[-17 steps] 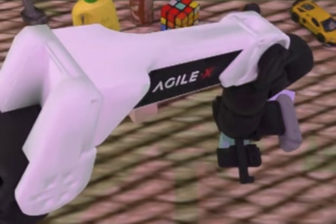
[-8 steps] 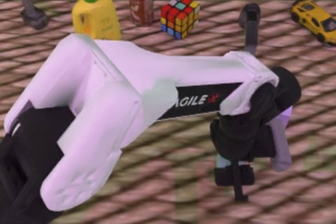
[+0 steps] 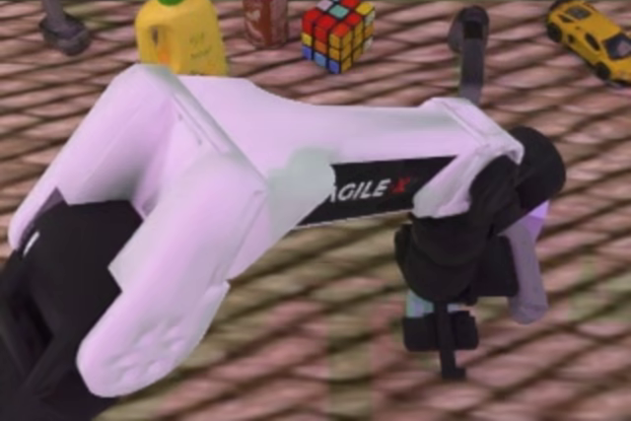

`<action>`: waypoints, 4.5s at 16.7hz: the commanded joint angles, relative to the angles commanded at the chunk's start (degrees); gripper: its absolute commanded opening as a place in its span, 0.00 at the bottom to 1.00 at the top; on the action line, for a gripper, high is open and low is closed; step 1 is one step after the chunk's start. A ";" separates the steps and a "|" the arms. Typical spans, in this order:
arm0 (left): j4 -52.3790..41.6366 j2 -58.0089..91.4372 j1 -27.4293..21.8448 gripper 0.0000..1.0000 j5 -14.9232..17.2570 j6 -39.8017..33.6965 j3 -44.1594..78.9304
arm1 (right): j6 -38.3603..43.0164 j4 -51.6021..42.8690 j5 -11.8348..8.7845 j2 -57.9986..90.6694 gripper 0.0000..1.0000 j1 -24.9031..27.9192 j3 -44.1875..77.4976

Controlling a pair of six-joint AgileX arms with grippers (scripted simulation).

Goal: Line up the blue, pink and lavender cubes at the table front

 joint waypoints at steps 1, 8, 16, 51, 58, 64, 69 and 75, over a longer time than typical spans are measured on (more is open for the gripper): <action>0.00 0.00 0.00 0.53 0.00 0.00 0.00 | 0.00 0.00 0.00 0.00 1.00 0.00 0.00; 0.00 0.00 0.00 1.00 0.00 0.00 0.00 | 0.00 0.00 0.00 0.00 1.00 0.00 0.00; -0.01 -0.03 0.12 1.00 0.00 0.00 0.01 | 0.00 0.00 0.00 0.00 1.00 0.00 0.00; -10.30 1.18 28.81 1.00 -0.18 -4.58 10.71 | 0.00 0.00 0.00 0.00 1.00 0.00 0.00; 2.05 5.48 28.86 1.00 -0.13 -4.43 2.83 | 0.00 0.00 0.00 0.00 1.00 0.00 0.00; 2.05 5.48 28.86 0.77 -0.13 -4.43 2.83 | 0.00 0.00 0.00 0.00 1.00 0.00 0.00; 2.05 5.48 28.86 0.40 -0.13 -4.43 2.83 | 0.00 0.00 0.00 0.00 1.00 0.00 0.00; 2.05 5.48 28.86 0.00 -0.13 -4.43 2.83 | 0.00 0.00 0.00 0.00 1.00 0.00 0.00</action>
